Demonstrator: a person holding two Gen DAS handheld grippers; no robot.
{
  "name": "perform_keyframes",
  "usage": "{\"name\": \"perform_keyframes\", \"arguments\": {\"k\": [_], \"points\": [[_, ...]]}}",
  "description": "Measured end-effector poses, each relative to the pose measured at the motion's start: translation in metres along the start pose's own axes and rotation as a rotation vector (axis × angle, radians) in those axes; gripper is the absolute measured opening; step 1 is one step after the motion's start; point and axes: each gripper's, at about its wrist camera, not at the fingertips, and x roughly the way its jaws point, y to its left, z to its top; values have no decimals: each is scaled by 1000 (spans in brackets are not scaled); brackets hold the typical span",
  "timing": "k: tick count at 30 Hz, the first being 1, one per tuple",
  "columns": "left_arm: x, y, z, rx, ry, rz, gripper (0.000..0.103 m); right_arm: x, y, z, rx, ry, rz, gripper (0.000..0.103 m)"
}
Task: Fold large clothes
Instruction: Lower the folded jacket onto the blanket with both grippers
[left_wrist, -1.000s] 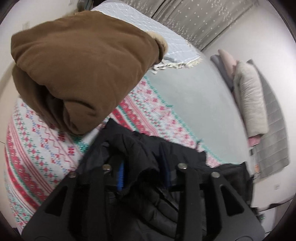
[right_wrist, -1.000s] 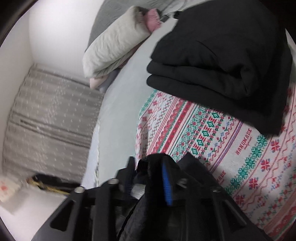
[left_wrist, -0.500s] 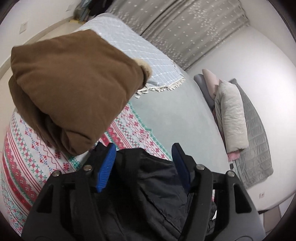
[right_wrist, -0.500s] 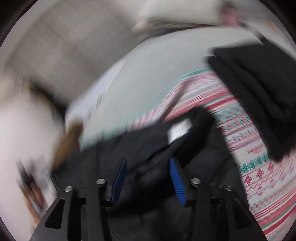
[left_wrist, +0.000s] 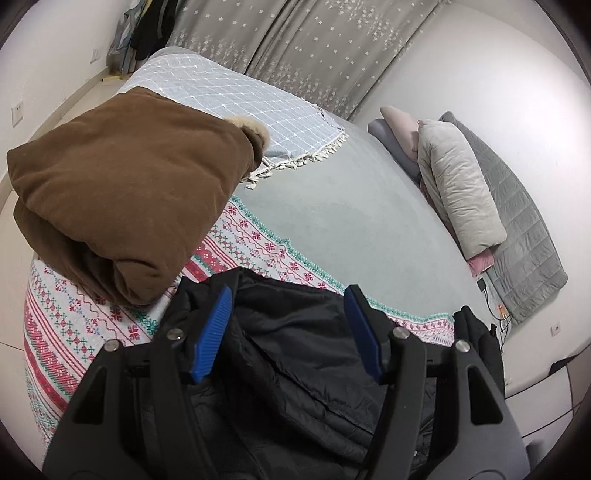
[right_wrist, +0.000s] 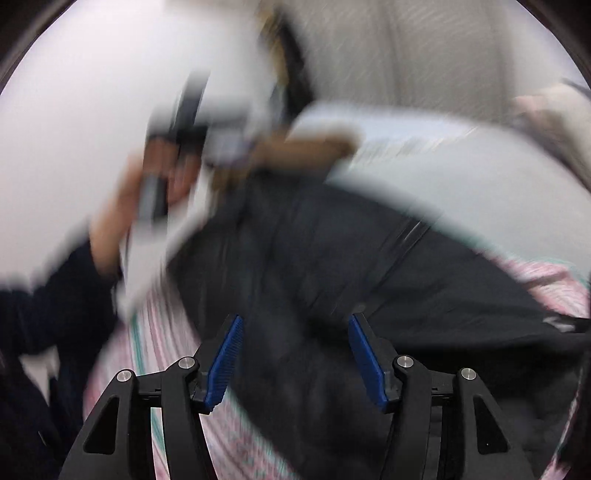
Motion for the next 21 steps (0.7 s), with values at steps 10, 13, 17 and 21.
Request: {"name": "perform_keyframes", "arguments": {"k": [10, 13, 17, 21], "points": [[-2, 8, -4, -9, 11, 22, 64, 76, -32, 52, 100, 14, -320, 60], [0, 11, -3, -19, 7, 28, 64, 66, -66, 68, 243, -126, -441, 60], [10, 9, -6, 0, 37, 38, 64, 62, -113, 58, 443, -191, -442, 60], [25, 2, -15, 34, 73, 58, 64, 69, -123, 47, 488, -129, -519, 60]]}}
